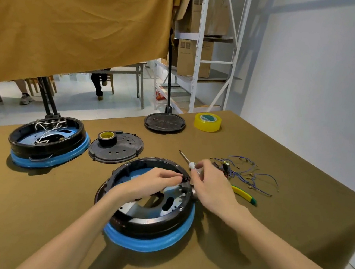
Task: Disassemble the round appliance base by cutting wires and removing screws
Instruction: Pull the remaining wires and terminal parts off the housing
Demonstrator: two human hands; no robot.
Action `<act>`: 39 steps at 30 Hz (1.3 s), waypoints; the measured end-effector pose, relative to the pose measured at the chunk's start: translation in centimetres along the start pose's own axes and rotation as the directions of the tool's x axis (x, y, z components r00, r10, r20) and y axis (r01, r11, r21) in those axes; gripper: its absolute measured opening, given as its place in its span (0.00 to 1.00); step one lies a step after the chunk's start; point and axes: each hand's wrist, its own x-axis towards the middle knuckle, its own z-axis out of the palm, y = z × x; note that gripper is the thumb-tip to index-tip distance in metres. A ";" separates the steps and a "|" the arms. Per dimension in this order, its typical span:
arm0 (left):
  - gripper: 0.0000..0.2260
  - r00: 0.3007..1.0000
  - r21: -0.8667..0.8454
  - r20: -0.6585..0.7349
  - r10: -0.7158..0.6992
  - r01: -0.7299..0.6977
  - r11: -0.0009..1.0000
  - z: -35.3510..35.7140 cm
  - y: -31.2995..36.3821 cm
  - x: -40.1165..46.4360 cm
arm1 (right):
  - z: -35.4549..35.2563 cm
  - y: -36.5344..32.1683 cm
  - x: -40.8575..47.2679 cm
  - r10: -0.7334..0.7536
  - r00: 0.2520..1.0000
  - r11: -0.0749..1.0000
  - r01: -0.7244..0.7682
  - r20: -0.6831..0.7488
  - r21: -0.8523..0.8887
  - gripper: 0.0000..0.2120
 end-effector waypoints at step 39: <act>0.16 0.986 -0.032 -0.115 -0.124 0.121 0.992 0.1 -2.4 0.9 | 3.4 0.5 -0.6 -0.023 0.966 0.921 -0.080 0.259 0.381 0.21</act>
